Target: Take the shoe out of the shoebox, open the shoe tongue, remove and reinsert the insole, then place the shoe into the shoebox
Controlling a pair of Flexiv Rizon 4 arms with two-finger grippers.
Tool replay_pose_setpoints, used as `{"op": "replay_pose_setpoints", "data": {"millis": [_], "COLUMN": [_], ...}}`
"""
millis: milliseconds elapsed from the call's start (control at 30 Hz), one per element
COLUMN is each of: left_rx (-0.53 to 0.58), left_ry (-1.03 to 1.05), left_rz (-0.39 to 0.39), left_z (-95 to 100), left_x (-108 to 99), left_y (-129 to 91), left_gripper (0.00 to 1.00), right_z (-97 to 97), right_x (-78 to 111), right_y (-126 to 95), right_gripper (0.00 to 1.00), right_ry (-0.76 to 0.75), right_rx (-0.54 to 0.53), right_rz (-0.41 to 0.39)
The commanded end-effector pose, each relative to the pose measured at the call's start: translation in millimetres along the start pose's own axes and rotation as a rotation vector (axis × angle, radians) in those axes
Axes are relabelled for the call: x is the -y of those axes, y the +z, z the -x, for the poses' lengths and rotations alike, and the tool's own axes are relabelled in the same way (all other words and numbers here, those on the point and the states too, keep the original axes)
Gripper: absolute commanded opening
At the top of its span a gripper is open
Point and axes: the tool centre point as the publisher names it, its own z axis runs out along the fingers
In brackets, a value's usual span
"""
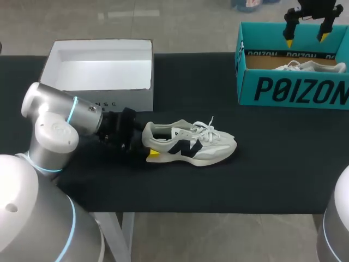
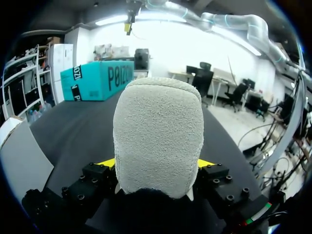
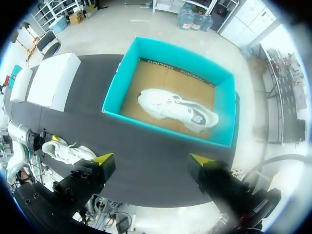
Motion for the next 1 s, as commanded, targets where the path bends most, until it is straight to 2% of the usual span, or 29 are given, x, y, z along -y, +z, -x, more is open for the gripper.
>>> {"op": "replay_pose_setpoints", "data": {"millis": [33, 133, 333, 433, 600, 833, 1000], "left_rx": [0.002, 0.002, 0.002, 0.002, 0.002, 0.002, 0.002], "left_ry": [0.0, 0.0, 0.0, 0.0, 0.0, 0.0, 0.0], "left_rz": [-0.001, -0.001, -0.001, -0.001, -0.001, -0.001, -0.001], "left_z": [0.0, 0.0, 0.0, 0.0, 0.0, 0.0, 0.0], "left_x": [0, 0, 0, 0, 0, 0, 0], "left_y": [0, 0, 0, 0, 0, 0, 0], "left_gripper": [0.0, 0.0, 0.0, 0.0, 0.0, 0.0, 0.0], "right_z": [-6.4, -17.6, -48.0, -69.5, -109.4, -164.8, -188.2], "right_x": [8.1, 14.6, 17.6, 21.4, 26.6, 37.1, 41.2], "right_y": [1, -1, -6, -7, -13, -12, -3], "right_gripper": [1.0, 1.0, 1.0, 1.0, 1.0, 1.0, 1.0], "right_ry": [-0.029, -0.01, 0.214, 0.259, 0.31, 0.275, 0.274], "right_rx": [-0.032, -0.075, -0.11, -0.101, -0.182, -0.247, -0.246], "right_rz": [-0.052, -0.029, 0.081, 0.11, 0.151, 0.145, 0.118]}}
